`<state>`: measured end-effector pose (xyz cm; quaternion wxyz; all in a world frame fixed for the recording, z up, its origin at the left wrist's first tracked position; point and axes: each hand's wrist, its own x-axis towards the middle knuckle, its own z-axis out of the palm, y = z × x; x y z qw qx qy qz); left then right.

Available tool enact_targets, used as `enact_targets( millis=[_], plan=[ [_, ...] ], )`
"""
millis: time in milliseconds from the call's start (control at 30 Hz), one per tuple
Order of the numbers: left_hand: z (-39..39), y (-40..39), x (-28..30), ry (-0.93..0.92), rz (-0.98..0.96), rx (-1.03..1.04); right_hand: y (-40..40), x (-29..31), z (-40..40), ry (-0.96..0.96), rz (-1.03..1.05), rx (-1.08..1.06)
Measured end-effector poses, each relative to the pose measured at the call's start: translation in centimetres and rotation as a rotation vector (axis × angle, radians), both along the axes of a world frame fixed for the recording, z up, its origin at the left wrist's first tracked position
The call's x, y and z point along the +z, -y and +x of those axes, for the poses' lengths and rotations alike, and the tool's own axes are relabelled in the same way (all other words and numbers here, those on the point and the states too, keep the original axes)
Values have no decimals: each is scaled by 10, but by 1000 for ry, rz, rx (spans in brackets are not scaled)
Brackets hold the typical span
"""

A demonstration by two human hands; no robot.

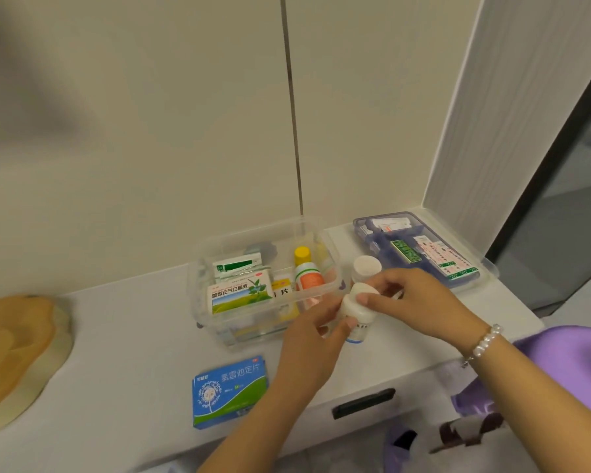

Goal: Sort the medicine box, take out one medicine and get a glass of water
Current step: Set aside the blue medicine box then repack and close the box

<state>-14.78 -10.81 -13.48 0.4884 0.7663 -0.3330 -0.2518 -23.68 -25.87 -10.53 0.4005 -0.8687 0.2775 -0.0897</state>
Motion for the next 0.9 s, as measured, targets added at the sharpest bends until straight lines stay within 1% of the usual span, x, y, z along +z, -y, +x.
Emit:
enact_targets(
  millis=[100, 167, 233, 267, 300, 367, 433, 500, 600, 700, 900],
  plan=[
    [0, 0, 10, -123, -80, -57, 2, 8, -4, 83, 152, 10],
    [1, 1, 13, -162, -85, -59, 3, 9, -3, 122, 234, 40],
    [3, 0, 13, -194, -91, -37, 5, 5, 1, 170, 272, 37],
    [4, -1, 14, -210, -97, -16, 8, 2, 4, 195, 254, 5],
    [5, -2, 14, -225, -103, 4, 12, -2, 7, 207, 191, -41],
    [7, -3, 13, -242, -101, 30, 24, -11, 13, 163, -5, -98],
    [8, -4, 13, -250, -94, 43, 36, -19, 19, 98, -106, -85],
    [9, -5, 12, -250, -97, 43, 44, -25, 23, 51, -98, -47],
    [10, -7, 12, -263, -95, 39, 51, -31, 27, 11, -31, -19],
    [11, -8, 13, -325, -120, 20, 48, -36, 33, 55, 13, -41],
    [12, -12, 23, -360, -189, -5, 40, -33, 34, 112, -17, -116]
  ],
)
